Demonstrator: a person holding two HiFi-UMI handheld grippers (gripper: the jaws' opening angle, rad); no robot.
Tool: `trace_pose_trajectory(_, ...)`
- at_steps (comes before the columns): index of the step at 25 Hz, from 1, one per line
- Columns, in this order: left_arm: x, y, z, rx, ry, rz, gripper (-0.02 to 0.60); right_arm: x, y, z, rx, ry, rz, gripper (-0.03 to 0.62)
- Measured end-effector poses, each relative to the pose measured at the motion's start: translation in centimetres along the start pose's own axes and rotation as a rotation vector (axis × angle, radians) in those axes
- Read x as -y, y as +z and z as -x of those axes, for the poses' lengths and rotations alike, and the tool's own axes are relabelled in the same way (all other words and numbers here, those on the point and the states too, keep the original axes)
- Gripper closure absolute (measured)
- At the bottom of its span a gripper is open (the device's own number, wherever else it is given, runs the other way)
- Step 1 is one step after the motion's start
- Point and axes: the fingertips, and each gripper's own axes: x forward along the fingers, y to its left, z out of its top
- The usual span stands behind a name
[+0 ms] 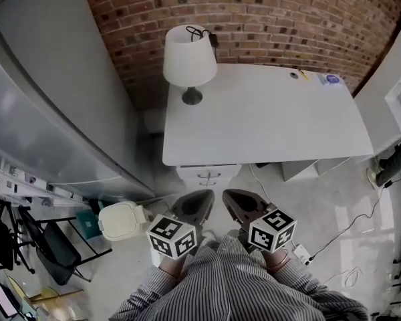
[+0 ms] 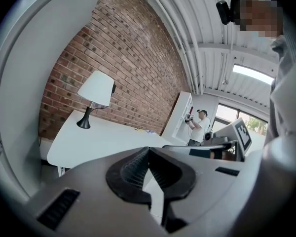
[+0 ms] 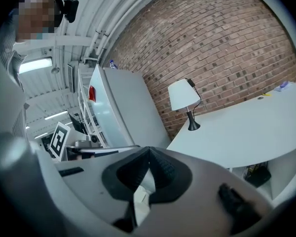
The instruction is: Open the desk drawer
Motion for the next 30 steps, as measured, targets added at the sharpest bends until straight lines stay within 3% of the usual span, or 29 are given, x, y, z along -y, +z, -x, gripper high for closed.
trace_pose_trajectory(17,-1.4,0.0,-0.9,0.028,0.118,0.075,0.571,1.0,0.3,-1.1,-0.079,0.102,0.011,0.579)
trace_pose_trajectory(30,-1.7,-0.1,-2.4,0.044,0.149,0.114,0.569,3.4,1.1,-0.9,-0.086,0.104,0.003,0.579)
